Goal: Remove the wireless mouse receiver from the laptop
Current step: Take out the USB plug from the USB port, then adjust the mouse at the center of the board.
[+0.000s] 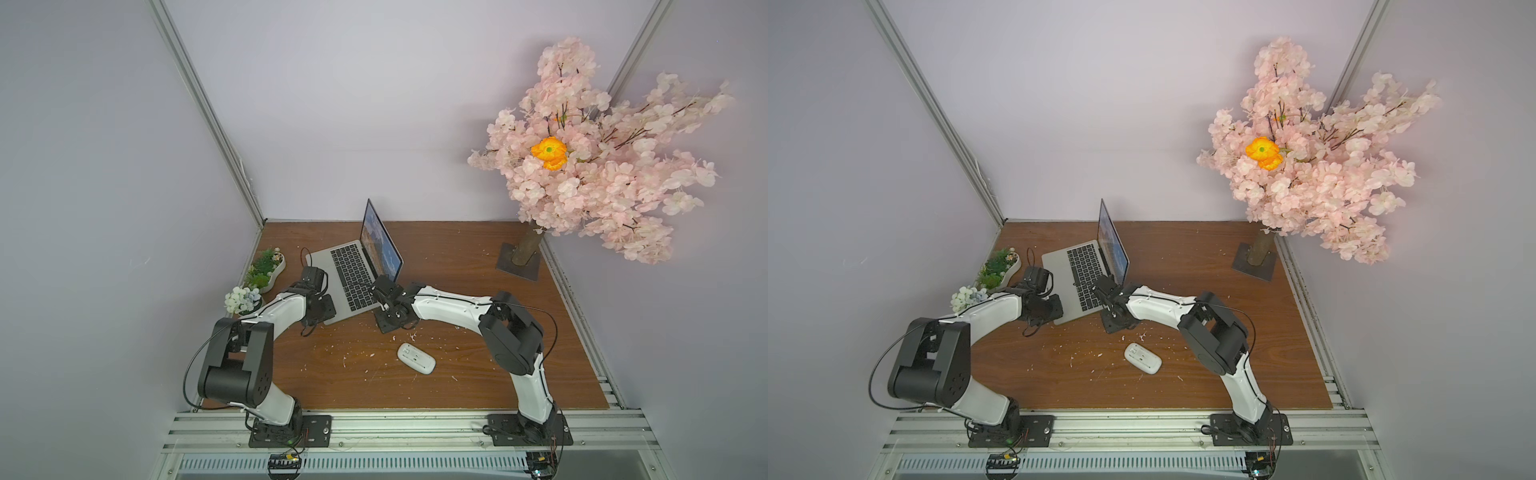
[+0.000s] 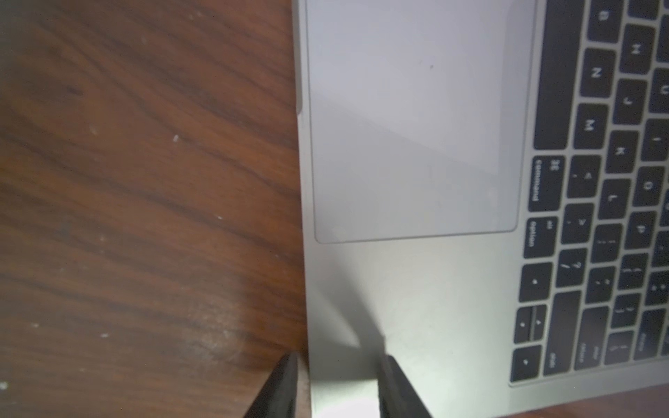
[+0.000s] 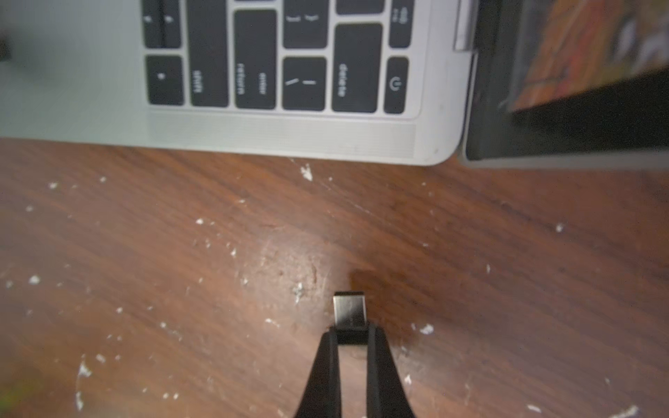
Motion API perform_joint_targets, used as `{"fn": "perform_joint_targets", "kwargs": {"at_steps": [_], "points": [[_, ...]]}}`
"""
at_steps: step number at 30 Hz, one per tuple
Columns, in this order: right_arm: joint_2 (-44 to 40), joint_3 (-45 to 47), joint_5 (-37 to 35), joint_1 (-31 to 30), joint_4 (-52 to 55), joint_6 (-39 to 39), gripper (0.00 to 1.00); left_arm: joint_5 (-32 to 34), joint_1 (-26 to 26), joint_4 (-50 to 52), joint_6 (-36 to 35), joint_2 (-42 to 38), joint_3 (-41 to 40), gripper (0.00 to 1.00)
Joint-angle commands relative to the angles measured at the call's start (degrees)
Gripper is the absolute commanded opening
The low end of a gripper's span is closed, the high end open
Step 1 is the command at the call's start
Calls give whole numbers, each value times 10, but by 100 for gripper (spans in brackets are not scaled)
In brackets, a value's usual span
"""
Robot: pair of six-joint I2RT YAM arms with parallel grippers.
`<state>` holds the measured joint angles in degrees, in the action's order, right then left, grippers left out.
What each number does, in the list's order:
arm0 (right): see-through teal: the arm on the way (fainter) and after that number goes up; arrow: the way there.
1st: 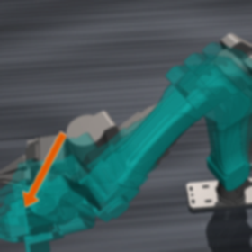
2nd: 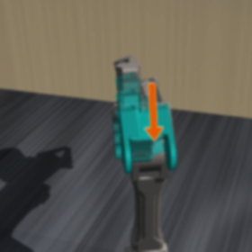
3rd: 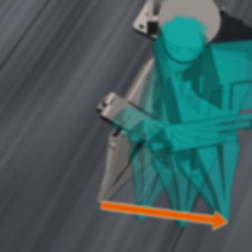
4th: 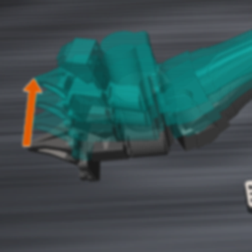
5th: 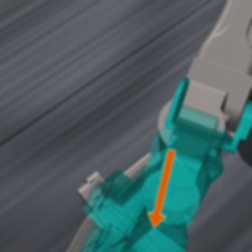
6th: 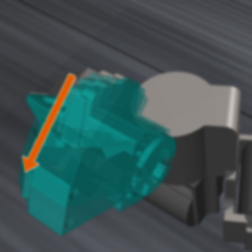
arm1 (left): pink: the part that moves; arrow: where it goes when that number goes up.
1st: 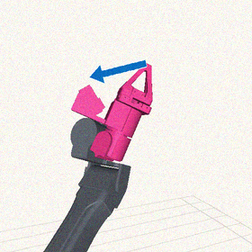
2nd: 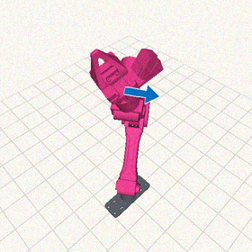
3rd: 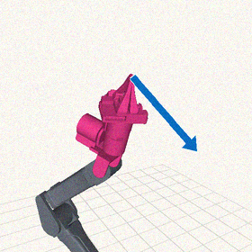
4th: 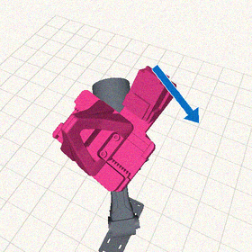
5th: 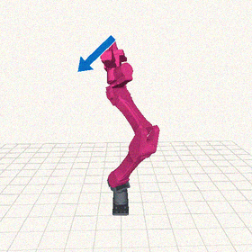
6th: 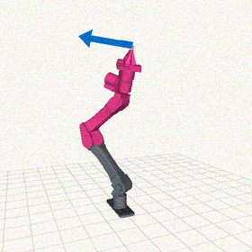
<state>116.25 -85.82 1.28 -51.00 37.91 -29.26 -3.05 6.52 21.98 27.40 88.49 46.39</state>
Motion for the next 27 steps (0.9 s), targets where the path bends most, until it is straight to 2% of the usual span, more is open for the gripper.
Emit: {"fn": "perform_joint_targets", "kwargs": {"at_steps": [1,5,7,11,16,21,27], "points": [[-61,3,20,10,-5,47,0,-34,-9,41,-20,-29,-15,41],[-134,53,32,12,-2,91,0,-128,-3,34,-31,-85,-18,43],[-184,98,33,14,-8,107,0,-175,17,35,-36,-113,-17,44],[-292,198,32,23,-28,114,0,-247,102,12,-33,-151,-27,49],[-398,298,45,45,-25,95,0,-322,197,-101,10,-162,-99,55],[-447,366,53,45,-25,68,0,-349,251,-170,43,-135,-130,55],[-452,434,51,45,-49,26,0,-348,314,-177,78,-125,-145,48]]}}
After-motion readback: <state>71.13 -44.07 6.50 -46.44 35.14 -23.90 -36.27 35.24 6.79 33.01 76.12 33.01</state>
